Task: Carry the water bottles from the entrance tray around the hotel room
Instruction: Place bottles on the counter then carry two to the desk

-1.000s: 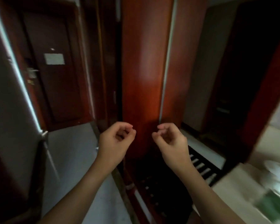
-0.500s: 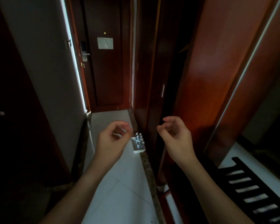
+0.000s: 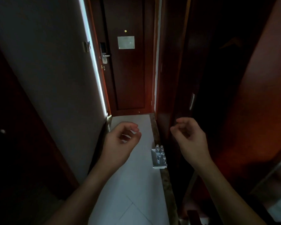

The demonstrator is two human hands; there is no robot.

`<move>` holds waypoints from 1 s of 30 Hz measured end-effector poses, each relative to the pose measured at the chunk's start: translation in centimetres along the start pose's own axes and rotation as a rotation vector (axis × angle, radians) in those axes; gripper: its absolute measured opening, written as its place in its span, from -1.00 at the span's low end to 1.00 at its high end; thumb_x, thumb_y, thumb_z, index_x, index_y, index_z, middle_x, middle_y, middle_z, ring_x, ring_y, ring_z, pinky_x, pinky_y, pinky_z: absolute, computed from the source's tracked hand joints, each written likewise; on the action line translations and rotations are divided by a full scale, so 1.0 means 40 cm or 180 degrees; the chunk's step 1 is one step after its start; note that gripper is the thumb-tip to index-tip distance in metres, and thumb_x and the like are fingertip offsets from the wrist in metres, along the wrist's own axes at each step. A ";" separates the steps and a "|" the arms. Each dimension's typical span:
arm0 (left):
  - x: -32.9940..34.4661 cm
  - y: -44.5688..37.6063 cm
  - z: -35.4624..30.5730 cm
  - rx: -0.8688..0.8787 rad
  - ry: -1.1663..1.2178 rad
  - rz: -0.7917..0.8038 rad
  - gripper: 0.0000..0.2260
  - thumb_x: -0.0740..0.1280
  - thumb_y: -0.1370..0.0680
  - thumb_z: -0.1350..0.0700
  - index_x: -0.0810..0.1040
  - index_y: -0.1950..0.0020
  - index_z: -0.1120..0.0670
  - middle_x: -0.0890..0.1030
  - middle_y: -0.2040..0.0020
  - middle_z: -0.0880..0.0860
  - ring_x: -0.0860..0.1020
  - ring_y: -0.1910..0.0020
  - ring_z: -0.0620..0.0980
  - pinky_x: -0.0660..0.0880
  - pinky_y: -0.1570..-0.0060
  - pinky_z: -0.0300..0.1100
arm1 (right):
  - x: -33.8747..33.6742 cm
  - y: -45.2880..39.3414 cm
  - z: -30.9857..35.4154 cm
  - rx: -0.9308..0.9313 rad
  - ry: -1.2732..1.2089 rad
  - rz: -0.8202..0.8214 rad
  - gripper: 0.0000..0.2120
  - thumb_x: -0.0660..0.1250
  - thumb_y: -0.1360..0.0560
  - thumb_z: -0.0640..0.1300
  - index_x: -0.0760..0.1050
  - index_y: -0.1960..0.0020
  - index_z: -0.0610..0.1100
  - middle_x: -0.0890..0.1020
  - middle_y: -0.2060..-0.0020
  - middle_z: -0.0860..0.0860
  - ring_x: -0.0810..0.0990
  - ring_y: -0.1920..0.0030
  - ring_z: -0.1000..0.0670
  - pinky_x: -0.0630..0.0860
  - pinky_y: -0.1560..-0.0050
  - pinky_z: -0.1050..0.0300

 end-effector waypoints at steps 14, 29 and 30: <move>-0.111 -0.475 0.342 -0.0098 -0.0200 -0.0433 -0.88 0.43 -0.41 0.15 0.63 0.07 0.08 0.68 0.12 -0.02 0.64 0.17 0.07 0.56 0.12 -0.14 | 0.395 -0.481 -0.172 -0.0042 0.0096 0.0382 -0.77 0.45 -0.46 -0.26 0.52 -0.07 -0.09 0.67 0.20 -0.03 0.63 0.17 0.16 0.50 0.13 0.43; -0.060 -1.115 0.690 0.0002 0.0006 0.0311 -0.79 0.47 -0.45 0.29 0.60 0.05 -0.01 0.66 0.10 -0.21 0.61 0.21 -0.19 0.53 0.24 -0.27 | 0.660 -0.988 -0.348 0.0126 0.0414 -0.0202 -0.75 0.45 -0.44 -0.25 0.52 0.00 0.04 0.66 0.24 0.07 0.62 0.18 0.23 0.51 0.14 0.38; -0.034 -1.144 0.715 -0.0014 -0.0009 0.0386 -0.78 0.47 -0.45 0.30 0.60 0.05 -0.01 0.65 0.11 -0.24 0.61 0.21 -0.19 0.54 0.25 -0.27 | 0.663 -1.020 -0.375 0.0171 0.0400 -0.0257 -0.74 0.45 -0.43 -0.24 0.51 0.02 0.07 0.66 0.25 0.08 0.62 0.19 0.23 0.50 0.15 0.39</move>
Point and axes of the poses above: each hand's wrist, its own y-axis away from the middle knuckle, its own x-axis out of the palm, z = x × y, the point moved 8 cm from there along -y, towards the middle knuckle
